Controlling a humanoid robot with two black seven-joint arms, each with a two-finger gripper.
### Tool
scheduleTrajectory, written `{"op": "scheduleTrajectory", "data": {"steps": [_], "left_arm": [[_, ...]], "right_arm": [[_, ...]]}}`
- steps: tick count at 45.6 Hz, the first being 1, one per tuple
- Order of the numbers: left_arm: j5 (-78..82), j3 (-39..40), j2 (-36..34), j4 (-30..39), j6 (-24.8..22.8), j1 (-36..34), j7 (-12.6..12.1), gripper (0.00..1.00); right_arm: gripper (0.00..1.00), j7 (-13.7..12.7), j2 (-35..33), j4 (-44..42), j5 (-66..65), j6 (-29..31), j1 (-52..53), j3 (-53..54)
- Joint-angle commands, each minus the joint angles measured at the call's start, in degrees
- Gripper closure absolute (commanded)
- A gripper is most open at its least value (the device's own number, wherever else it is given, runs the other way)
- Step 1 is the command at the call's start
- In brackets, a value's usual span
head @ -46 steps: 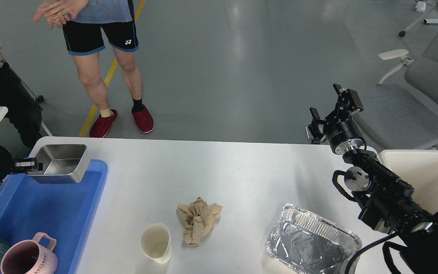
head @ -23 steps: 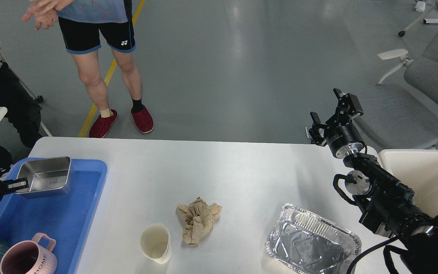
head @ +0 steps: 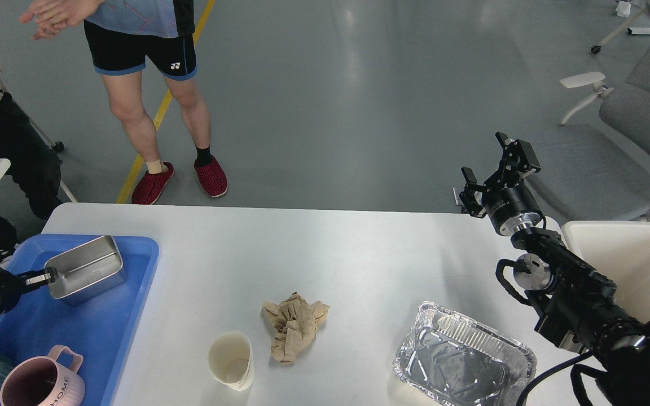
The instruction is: Tidy desktop
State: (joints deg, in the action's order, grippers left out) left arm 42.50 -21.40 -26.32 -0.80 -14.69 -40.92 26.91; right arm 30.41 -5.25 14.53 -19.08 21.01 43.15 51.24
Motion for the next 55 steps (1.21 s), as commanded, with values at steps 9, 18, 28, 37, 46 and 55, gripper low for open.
{"op": "scheduleTrajectory", "data": {"steps": [9, 18, 28, 37, 46, 55], "left_arm": [[-3.65, 0.13, -0.31, 0.1, -2.88, -2.67, 1.3, 0.2], [-9.09, 0.74, -4.08, 0.1, -12.36, -11.72, 1.92, 0.2], [-24.56, 5.22, -4.09, 0.1, -19.85, -19.37, 1.13, 0.2], [-28.79, 21.63, -1.37, 0.28, -20.37, -21.84, -4.14, 0.2], [-29.14, 39.56, -1.53, 0.63, -31.85, -22.01, -6.7, 0.2], [-28.18, 40.47, -2.77, 0.89, -40.31, -19.3, -5.03, 0.2]], "right_arm": [[0.0, 0.0, -0.29, 0.06, 0.0, 0.0, 0.0, 0.0], [0.0, 0.0, -0.29, 0.06, 0.0, 0.0, 0.09, 0.0], [0.0, 0.0, -0.29, 0.06, -0.26, 0.08, 0.0, 0.0], [0.0, 0.0, -0.29, 0.06, -0.44, 0.26, 0.0, -0.35], [0.0, -0.09, -0.29, 0.06, -0.52, 0.26, 0.09, -0.43], [0.0, -0.09, -0.37, 0.06, -0.61, 0.17, 0.09, -2.19]]}}
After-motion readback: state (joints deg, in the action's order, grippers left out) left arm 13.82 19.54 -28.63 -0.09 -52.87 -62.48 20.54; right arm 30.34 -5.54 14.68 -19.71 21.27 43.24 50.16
